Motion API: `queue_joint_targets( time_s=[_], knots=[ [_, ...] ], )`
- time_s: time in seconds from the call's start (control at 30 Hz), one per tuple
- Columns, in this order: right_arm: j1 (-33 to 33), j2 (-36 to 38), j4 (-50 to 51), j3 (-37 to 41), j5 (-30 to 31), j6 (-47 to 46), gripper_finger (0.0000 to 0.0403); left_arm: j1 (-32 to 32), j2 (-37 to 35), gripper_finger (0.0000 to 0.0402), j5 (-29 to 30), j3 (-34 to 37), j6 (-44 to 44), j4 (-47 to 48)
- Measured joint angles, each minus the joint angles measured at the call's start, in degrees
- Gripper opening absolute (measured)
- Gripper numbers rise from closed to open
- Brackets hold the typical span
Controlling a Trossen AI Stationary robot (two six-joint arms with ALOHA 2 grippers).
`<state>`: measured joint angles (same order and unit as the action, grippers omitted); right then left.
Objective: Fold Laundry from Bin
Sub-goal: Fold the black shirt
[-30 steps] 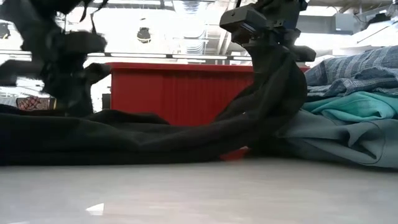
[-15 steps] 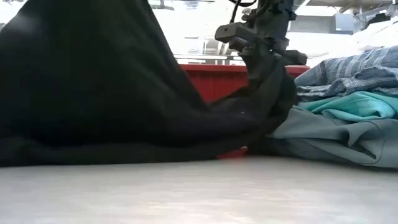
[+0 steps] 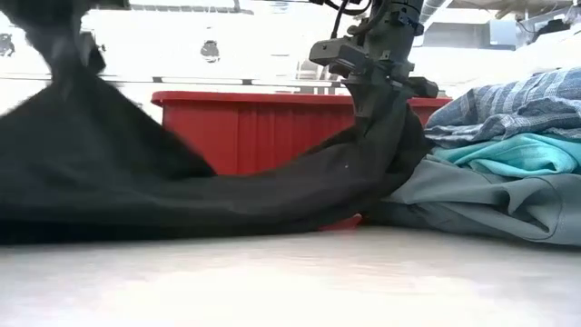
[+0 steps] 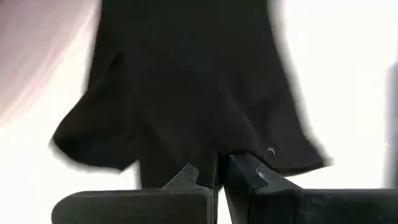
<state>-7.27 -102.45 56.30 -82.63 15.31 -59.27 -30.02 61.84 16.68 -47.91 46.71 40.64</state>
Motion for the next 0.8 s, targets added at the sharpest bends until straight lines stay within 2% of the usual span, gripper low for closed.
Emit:
queue_joint_targets(
  time_s=[0.17,0.3,0.37,0.47,0.7,0.77,0.8],
  knots=[
    [0.0,0.0,-0.2,0.0,-0.3,1.0,0.0046,0.0,0.0,0.0,-0.2,10.1,5.3,0.6],
    [0.0,0.0,-0.4,0.0,-1.1,3.0,0.0046,0.6,0.0,0.0007,-5.1,15.4,6.6,2.3],
    [0.0,0.0,-0.4,0.0,-1.9,3.8,0.0046,0.8,0.0,0.002,-7.0,15.6,5.8,5.6],
    [0.0,0.0,-0.4,0.0,-2.0,4.2,0.0046,1.2,0.0,0.0048,-6.9,14.4,5.4,11.1],
    [0.7,0.0,0.2,0.0,-2.1,5.8,0.0046,1.5,-0.4,0.0107,0.0,7.2,-0.9,20.6],
    [0.8,0.0,0.1,0.0,-2.2,5.9,0.0046,1.5,-1.8,0.0116,3.0,6.4,-1.0,18.4],
    [1.0,0.0,0.0,0.0,-2.2,6.0,0.0046,1.5,-3.0,0.0118,3.8,6.8,-2.2,13.9]
  ],
)
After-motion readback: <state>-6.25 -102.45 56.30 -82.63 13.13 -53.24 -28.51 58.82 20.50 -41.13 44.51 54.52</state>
